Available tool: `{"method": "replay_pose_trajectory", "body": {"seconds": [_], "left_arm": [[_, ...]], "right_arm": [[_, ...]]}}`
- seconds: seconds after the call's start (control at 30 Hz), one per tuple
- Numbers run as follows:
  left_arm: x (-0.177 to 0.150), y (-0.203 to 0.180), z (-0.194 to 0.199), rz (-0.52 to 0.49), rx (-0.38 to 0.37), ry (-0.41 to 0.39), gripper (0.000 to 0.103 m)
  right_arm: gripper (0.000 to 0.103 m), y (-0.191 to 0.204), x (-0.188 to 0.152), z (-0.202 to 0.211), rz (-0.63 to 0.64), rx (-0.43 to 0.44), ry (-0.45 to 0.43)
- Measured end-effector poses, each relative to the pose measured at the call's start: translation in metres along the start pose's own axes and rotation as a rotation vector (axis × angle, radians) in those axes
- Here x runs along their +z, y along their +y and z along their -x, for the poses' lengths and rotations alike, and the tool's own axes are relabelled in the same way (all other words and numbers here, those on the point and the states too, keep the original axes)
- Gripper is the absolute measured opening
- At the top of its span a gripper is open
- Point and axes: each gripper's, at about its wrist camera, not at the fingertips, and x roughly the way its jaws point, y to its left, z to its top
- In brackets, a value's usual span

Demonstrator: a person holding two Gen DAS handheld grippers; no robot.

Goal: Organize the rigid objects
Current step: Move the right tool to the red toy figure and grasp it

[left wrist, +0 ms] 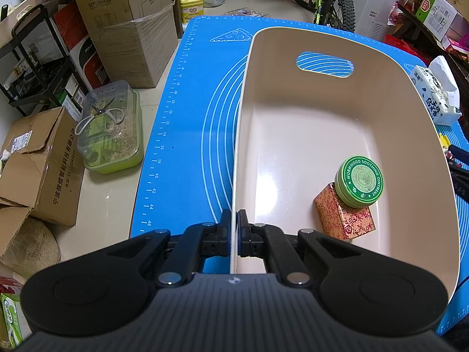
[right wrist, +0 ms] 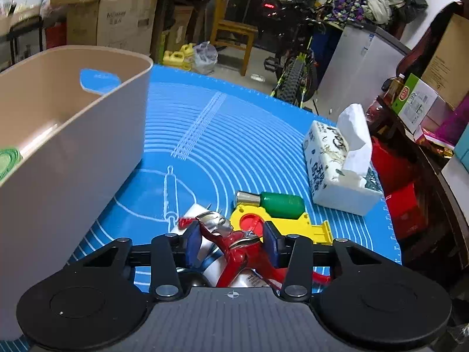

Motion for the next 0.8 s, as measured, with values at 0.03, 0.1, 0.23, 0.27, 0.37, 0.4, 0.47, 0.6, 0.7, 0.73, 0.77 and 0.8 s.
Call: {"method": "replay_pose_trajectory", "body": {"seconds": [0.03,0.1,0.23,0.27,0.37,0.4,0.47,0.6,0.7,0.73,0.77,0.8], "left_arm": [[0.0,0.0,0.0,0.0,0.0,0.0,0.005],[0.0,0.0,0.0,-0.002,0.002,0.0,0.005],[-0.001,0.0,0.0,-0.001,0.001,0.0,0.005],[-0.001,0.0,0.0,-0.001,0.001,0.0,0.005],[-0.001,0.0,0.0,0.0,0.001,0.0,0.005],[-0.001,0.0,0.0,-0.001,0.001,0.0,0.005],[-0.001,0.0,0.0,-0.002,0.001,0.0,0.005],[-0.001,0.0,0.0,-0.001,0.0,0.0,0.005],[-0.001,0.0,0.0,-0.003,0.002,0.0,0.005],[-0.001,0.0,0.0,-0.001,0.001,0.0,0.005],[-0.001,0.0,0.0,-0.001,0.001,0.0,0.005],[-0.001,0.0,0.0,-0.002,0.001,0.0,0.005]], "right_arm": [[0.049,-0.002,0.0,0.003,-0.007,0.002,-0.012],[0.048,-0.005,0.002,0.009,-0.009,-0.007,-0.033],[0.043,-0.006,0.006,0.021,-0.006,-0.04,-0.067],[0.043,-0.008,0.008,0.025,-0.027,-0.027,-0.071],[0.038,-0.009,0.01,0.031,-0.032,-0.042,-0.087],[0.031,-0.008,0.011,0.034,-0.02,-0.049,-0.109],[0.031,-0.012,0.014,0.037,-0.054,-0.047,-0.107],[0.031,-0.018,0.016,0.041,-0.088,-0.068,-0.109],[0.031,-0.021,0.017,0.046,-0.105,-0.088,-0.122],[0.031,-0.022,0.018,0.049,-0.107,-0.095,-0.129],[0.031,-0.022,0.019,0.052,-0.111,-0.1,-0.137],[0.031,-0.023,0.02,0.054,-0.117,-0.104,-0.145]]}}
